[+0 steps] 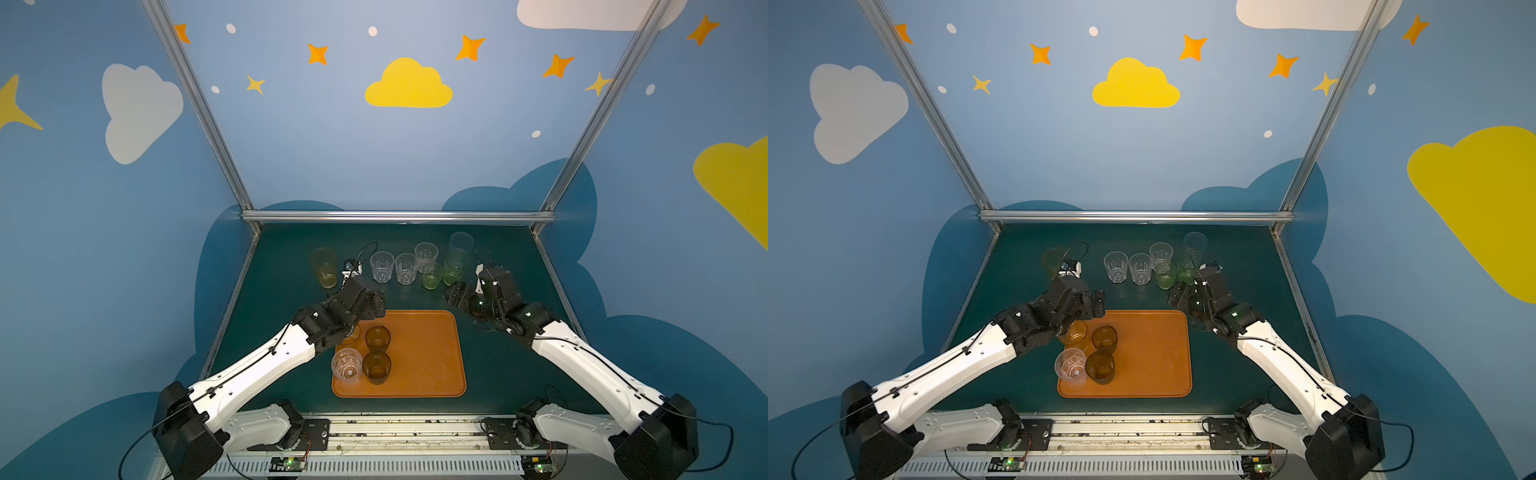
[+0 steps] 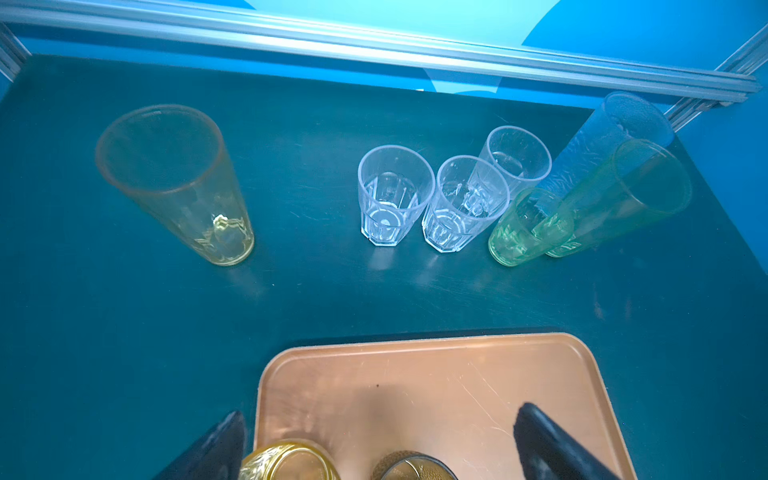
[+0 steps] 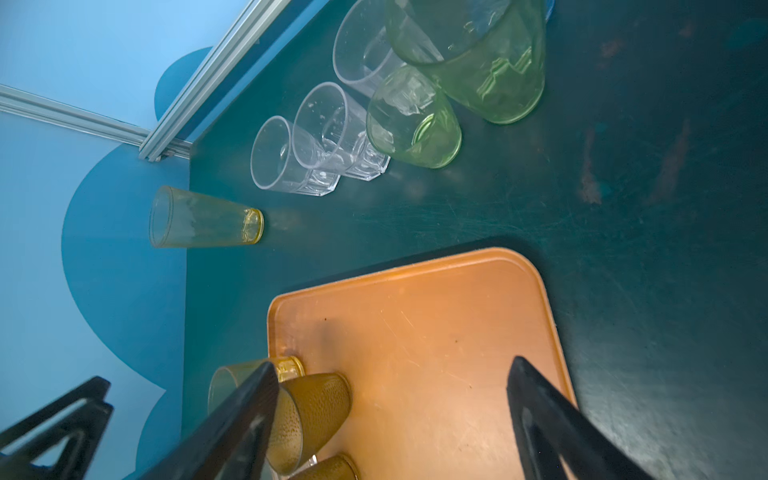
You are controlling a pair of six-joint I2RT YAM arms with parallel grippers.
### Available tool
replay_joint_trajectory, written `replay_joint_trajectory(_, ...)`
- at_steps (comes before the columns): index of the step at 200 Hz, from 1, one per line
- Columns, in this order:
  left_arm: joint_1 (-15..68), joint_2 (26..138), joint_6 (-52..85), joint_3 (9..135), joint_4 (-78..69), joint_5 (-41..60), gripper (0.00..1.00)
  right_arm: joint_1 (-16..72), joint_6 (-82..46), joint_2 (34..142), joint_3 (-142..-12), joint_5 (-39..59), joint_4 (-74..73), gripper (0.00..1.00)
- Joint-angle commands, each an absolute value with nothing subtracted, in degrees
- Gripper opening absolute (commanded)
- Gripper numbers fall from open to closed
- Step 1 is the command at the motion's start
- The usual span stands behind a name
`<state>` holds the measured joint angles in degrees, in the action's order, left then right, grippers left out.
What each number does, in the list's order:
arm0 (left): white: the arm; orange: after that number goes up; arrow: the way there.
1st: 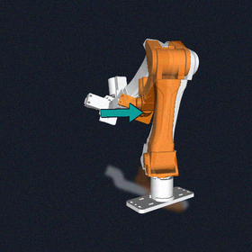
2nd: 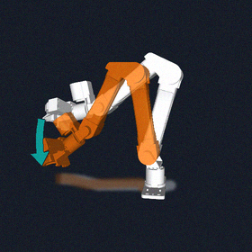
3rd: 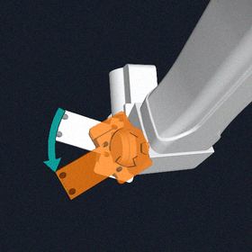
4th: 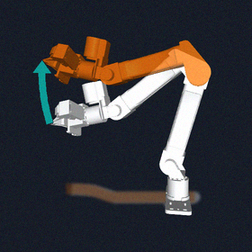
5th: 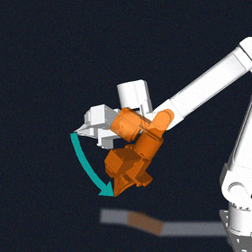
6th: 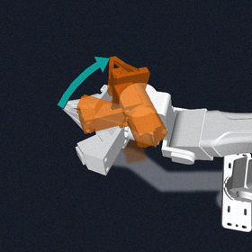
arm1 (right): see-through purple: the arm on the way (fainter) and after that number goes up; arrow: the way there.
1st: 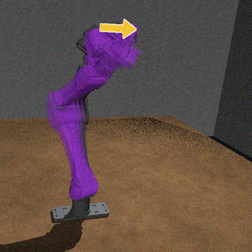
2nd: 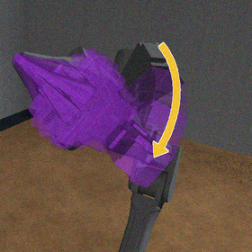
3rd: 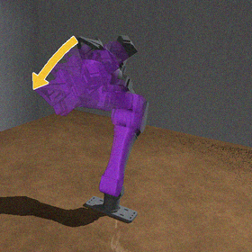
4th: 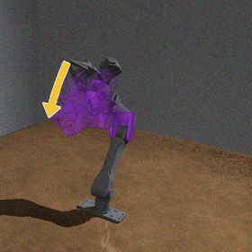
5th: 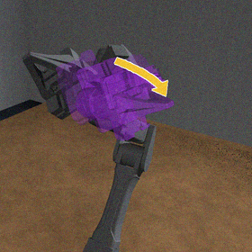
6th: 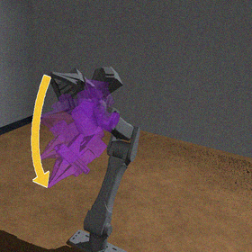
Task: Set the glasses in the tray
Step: 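Hold left gripper over the tray while right gripper reaches toward the green glasses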
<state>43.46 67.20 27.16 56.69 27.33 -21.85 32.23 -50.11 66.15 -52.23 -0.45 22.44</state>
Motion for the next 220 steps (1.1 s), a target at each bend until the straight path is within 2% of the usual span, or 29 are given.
replay_joint_trajectory(1,42.90,65.60,28.42,55.20,23.93,-18.39,1.00,31.36,-49.91,68.45,-55.11,1.04,23.38,0.85)
replay_joint_trajectory(95,41.77,63.70,29.39,50.15,20.43,-12.88,1.00,29.88,-50.54,76.83,-61.62,0.17,21.63,0.85)
replay_joint_trajectory(171,41.04,61.40,29.68,47.38,17.27,-11.44,1.00,30.08,-52.78,82.40,-63.78,1.17,16.99,0.85)
replay_joint_trajectory(220,40.99,60.18,30.18,46.43,16.94,-12.22,1.00,30.11,-53.48,86.27,-65.72,0.41,16.57,0.82)
